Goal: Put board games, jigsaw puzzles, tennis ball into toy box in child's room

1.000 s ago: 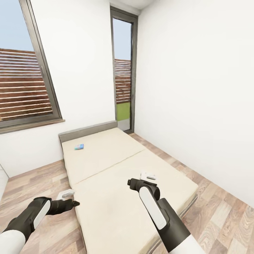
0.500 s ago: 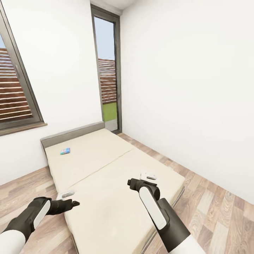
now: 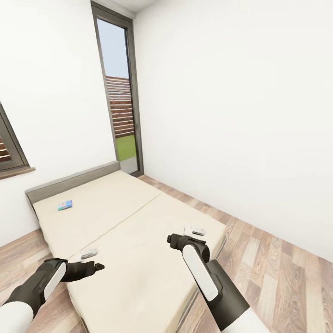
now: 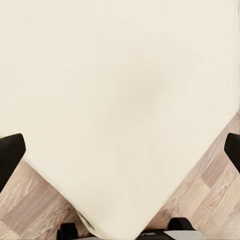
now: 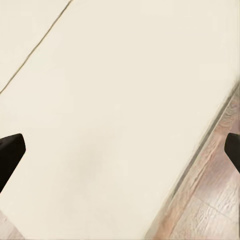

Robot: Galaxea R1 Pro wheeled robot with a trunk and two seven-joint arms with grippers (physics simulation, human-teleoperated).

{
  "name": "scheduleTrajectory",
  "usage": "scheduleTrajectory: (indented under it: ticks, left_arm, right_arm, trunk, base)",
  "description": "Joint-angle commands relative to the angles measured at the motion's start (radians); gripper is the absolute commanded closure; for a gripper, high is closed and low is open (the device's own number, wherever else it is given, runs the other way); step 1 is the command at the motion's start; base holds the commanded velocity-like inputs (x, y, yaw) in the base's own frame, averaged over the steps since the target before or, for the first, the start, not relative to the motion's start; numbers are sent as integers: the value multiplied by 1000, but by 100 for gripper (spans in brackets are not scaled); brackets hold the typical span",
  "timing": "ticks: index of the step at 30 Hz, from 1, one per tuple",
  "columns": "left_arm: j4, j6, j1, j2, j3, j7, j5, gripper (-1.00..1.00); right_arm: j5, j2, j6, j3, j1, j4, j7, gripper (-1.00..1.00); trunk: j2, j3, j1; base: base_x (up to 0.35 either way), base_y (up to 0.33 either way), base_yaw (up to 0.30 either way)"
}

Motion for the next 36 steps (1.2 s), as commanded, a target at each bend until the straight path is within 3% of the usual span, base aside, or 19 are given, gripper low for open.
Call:
scheduleTrajectory:
  ticks: [1,23,36]
  left_arm:
    - [-1,4,0,1,-3,0,4,-100]
    - [-1,5,0,1,-3,0,4,-100]
    - [-1,5,0,1,-3,0,4,-100]
  right_arm:
    - [-8,0,2,1,-2,-1,-9,-100]
    - [-7,0,1,1,-2,-1,-9,-100]
    - [-8,0,1,1,-2,-1,-9,-100]
  trunk:
    - [-2,-2,1]
    - [-2,-4,1]
    - [-2,-10,1]
  base:
    - [-3,12,-233]
    - [-77,83,-46]
    - [-8,162,-221]
